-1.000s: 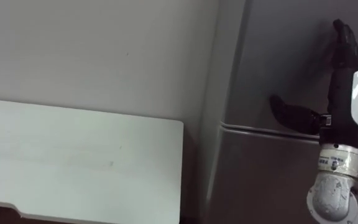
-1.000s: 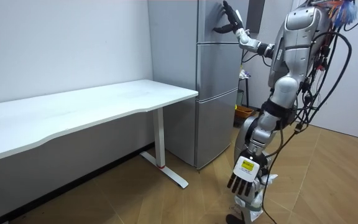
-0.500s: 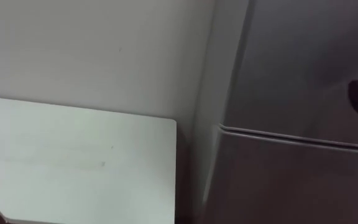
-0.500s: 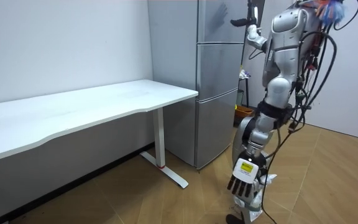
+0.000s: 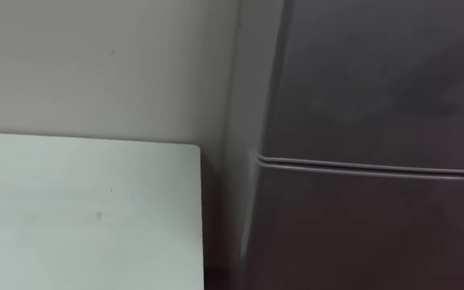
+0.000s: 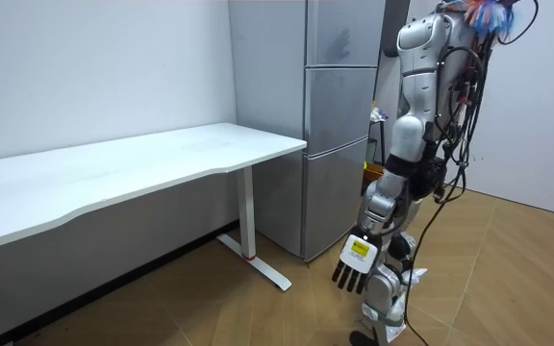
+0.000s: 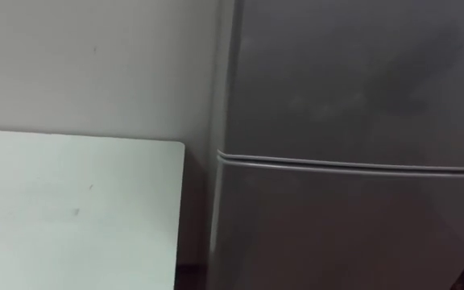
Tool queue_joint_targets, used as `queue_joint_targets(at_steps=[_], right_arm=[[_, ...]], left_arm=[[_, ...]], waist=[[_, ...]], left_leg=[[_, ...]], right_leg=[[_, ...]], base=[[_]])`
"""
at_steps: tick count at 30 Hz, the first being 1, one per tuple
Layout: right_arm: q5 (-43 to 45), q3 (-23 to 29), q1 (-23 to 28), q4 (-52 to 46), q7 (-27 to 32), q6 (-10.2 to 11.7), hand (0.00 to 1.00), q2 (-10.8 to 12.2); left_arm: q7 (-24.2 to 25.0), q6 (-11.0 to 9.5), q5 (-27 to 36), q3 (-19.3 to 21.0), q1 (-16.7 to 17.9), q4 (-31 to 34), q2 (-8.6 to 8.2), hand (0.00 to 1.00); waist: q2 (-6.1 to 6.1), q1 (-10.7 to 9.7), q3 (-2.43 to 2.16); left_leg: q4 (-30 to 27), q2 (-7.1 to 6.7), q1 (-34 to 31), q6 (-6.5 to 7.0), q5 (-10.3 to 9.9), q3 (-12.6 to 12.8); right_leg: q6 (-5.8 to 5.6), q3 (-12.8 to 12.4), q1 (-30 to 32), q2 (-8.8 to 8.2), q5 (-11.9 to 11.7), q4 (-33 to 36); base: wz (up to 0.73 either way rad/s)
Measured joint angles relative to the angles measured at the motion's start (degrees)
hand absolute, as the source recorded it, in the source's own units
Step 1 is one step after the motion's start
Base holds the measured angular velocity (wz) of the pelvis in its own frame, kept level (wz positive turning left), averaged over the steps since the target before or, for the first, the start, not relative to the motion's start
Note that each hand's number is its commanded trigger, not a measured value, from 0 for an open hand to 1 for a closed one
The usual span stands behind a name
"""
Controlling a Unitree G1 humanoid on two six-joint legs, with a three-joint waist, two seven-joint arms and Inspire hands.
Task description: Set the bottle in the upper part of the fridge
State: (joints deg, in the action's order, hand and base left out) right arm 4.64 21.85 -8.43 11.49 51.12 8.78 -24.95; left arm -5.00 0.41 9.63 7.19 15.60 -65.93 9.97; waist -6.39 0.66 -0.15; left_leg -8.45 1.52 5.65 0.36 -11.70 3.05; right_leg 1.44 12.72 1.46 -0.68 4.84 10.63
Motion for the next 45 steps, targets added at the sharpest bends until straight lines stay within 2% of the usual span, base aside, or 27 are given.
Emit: queue_joint_targets(at_steps=[5, 6, 8, 9, 10, 11, 14, 17, 20, 22, 26, 27, 30, 32, 34, 38, 41, 43, 45], right_arm=[[-22.41, 1.62, 5.16, 2.97, -0.86, 0.11, 0.0, 0.24], [-24.03, 2.08, 5.55, 3.84, -1.02, 0.14, 0.0, 0.4], [-32.18, 2.29, 6.55, 8.71, -1.18, 0.42, 0.0, 0.64], [-34.28, 2.33, 6.86, 10.0, -1.23, 0.52, 0.0, 0.79], [-38.47, 2.45, 7.71, 12.43, -1.38, 0.57, 0.0, 1.32], [-40.92, 2.79, 7.9, 13.38, -1.49, 0.54, 0.0, 1.81], [-52.08, 6.19, 8.06, 20.71, -2.62, 1.04, 0.0, 4.86], [-60.97, 6.84, 10.75, 27.21, -3.6, 1.19, 0.0, 7.82], [-64.91, 6.86, 12.43, 31.9, -3.89, 1.23, 0.0, 10.75], [-67.03, 6.21, 13.12, 35.04, -3.91, 1.61, 0.0, 11.84], [-67.13, 5.74, 15.28, 38.83, -4.6, 1.72, 0.0, 14.75], [-66.92, 5.19, 15.71, 40.28, -4.98, 1.86, 0.0, 15.51], [-64.65, 1.36, 16.25, 45.24, -6.42, 1.81, 0.0, 16.59], [-62.37, -1.98, 16.01, 50.85, -9.9, 1.57, 0.0, 16.65], [-62.36, -4.78, 16.08, 54.2, -13.42, 0.45, 0.0, 16.79], [-60.43, -9.58, 15.97, 58.2, -22.05, -2.43, 0.0, 16.83], [-49.66, -14.29, 16.25, 60.01, -30.12, -3.82, 0.0, 16.95], [-35.55, -17.58, 15.72, 60.84, -35.43, -4.49, 0.0, 17.01], [-25.33, -21.38, 15.28, 60.81, -38.06, -5.06, 0.0, 17.01]], left_arm=[[-0.61, -0.24, 0.2, 0.07, 0.88, 1.26, -0.09, 0.0], [-0.61, -0.27, 0.43, 0.32, 0.87, 1.4, -0.12, 0.0], [-1.13, -0.41, 1.67, 0.72, 1.01, 1.66, -0.27, 0.0], [-1.19, -0.41, 1.95, 0.76, 0.99, 1.66, -0.3, 0.0], [-1.22, -0.4, 2.23, 1.03, 0.96, 1.77, -0.43, 0.0], [-1.19, -0.38, 2.47, 1.12, 0.99, 1.81, -0.5, 0.0], [-1.17, -0.39, 5.95, 1.91, 1.12, 1.85, -1.03, 0.0], [-1.19, -0.45, 7.16, 3.72, 1.67, 1.83, -2.26, 0.0], [-1.3, -0.48, 7.88, 5.01, 1.74, 1.88, -2.44, 0.0], [-1.88, -0.71, 9.16, 4.92, 1.75, 1.83, -2.61, 0.0], [-2.04, -1.1, 10.22, 5.0, 1.91, 1.78, -2.68, 0.0], [-2.05, -1.24, 10.13, 4.97, 1.88, 1.78, -2.71, 0.0], [-1.98, -1.36, 10.1, 4.84, 1.68, 1.75, -3.16, 0.0], [-1.74, -1.75, 10.15, 4.85, 1.5, 1.48, -3.97, 0.0], [-1.6, -1.72, 9.88, 4.85, 1.58, 1.37, -4.3, 0.0], [-0.8, -1.71, 9.77, 5.03, 1.41, 0.17, -4.44, 0.0], [-0.54, -1.72, 7.81, 5.04, 1.36, -0.19, -4.45, 0.0], [-0.57, -1.75, 6.36, 4.7, 0.79, -0.3, -4.46, 0.0], [-0.74, -1.72, 6.23, 3.6, 0.19, -0.68, -4.41, 0.0]], waist=[[0.39, -0.55, 0.03], [0.53, -0.58, 0.04], [1.08, -0.64, 0.12], [1.76, -0.66, 0.16], [1.92, -0.63, -0.21], [1.98, -0.64, -0.27], [3.34, -1.46, -0.3], [5.49, -2.01, -0.29], [5.58, -2.33, -0.26], [5.51, -2.18, -0.22], [5.63, -2.02, -0.15], [5.85, -1.95, -0.01], [6.0, -1.91, 0.09], [6.19, -1.88, 0.16], [6.22, -1.66, 0.16], [6.38, -1.16, 0.11], [6.43, -0.31, 0.1], [6.42, -0.02, 0.13], [6.42, 1.54, 0.13]], left_leg=[[0.2, 0.01, 0.08, 0.14, -0.19, 0.09], [0.2, 0.01, 0.12, 0.15, -0.2, 0.08], [0.43, 0.03, 0.86, 0.19, -0.23, 0.12], [0.55, 0.04, 0.85, 0.19, -0.28, 0.12], [0.69, 0.02, 0.8, 0.2, -0.29, 0.11], [0.7, 0.01, 0.82, 0.21, -0.33, 0.11], [0.63, 0.0, 0.98, 0.34, -0.48, -0.02], [0.72, -0.09, 1.11, 0.46, -0.56, 0.17], [0.75, -0.07, 1.11, 0.36, -0.62, 0.06], [0.78, -0.04, 1.45, 0.27, -0.68, 0.0], [0.9, -0.01, 2.07, 0.21, -0.78, -0.03], [0.86, -0.02, 2.08, 0.21, -0.78, -0.02], [0.8, -0.04, 2.1, 0.23, -0.82, -0.01], [0.77, -0.1, 1.91, 0.27, -0.85, -0.08], [0.77, -0.06, 1.85, 0.22, -0.9, -0.03], [0.77, -0.03, 1.86, 0.18, -1.07, 0.32], [0.74, 0.03, 2.04, 0.18, -1.16, 0.04], [0.73, 0.04, 1.96, 0.18, -1.16, -0.14], [0.72, 0.09, 2.0, 0.17, -1.2, 0.08]], right_leg=[[-0.12, -0.01, -0.14, 0.02, 0.07, -0.27], [-0.12, 0.0, -0.23, 0.02, 0.07, -0.35], [-0.2, -0.07, -0.93, 0.13, 0.05, -0.8], [-0.25, -0.06, -0.95, 0.13, 0.09, -0.86], [-0.42, -0.06, -0.85, 0.09, 0.26, -0.82], [-0.56, -0.09, -0.84, 0.08, 0.4, -0.8], [-0.55, 0.18, -1.23, 0.01, 0.44, -0.89], [-0.7, 0.08, -1.16, -0.07, 0.71, -0.65], [-0.66, -0.01, -0.66, -0.13, 1.51, 0.21], [-0.58, -0.02, -0.85, -0.11, 1.64, 0.24], [-0.83, 0.06, -1.45, -0.11, 1.95, 0.27], [-0.83, 0.05, -1.45, -0.12, 1.93, 0.27], [-0.81, -0.14, -1.33, -0.13, 1.92, 0.43], [-0.88, 0.01, -1.25, -0.23, 1.96, 0.44], [-1.02, 0.01, -1.17, -0.18, 2.07, 0.42], [-0.56, -0.37, -0.7, -0.17, 2.21, 1.17], [-0.54, -0.1, -1.1, -0.12, 2.19, 1.03], [-0.56, 0.11, -1.21, -0.12, 2.18, 0.78], [-0.5, -0.1, -1.16, -0.02, 2.12, 0.72]], base=[[0.0], [0.0], [0.0], [0.0], [0.0], [0.0], [0.05], [-0.01], [-0.01], [0.0], [0.0], [0.0], [-0.01], [0.0], [0.0], [-0.03], [0.04], [0.05], [-0.04]])
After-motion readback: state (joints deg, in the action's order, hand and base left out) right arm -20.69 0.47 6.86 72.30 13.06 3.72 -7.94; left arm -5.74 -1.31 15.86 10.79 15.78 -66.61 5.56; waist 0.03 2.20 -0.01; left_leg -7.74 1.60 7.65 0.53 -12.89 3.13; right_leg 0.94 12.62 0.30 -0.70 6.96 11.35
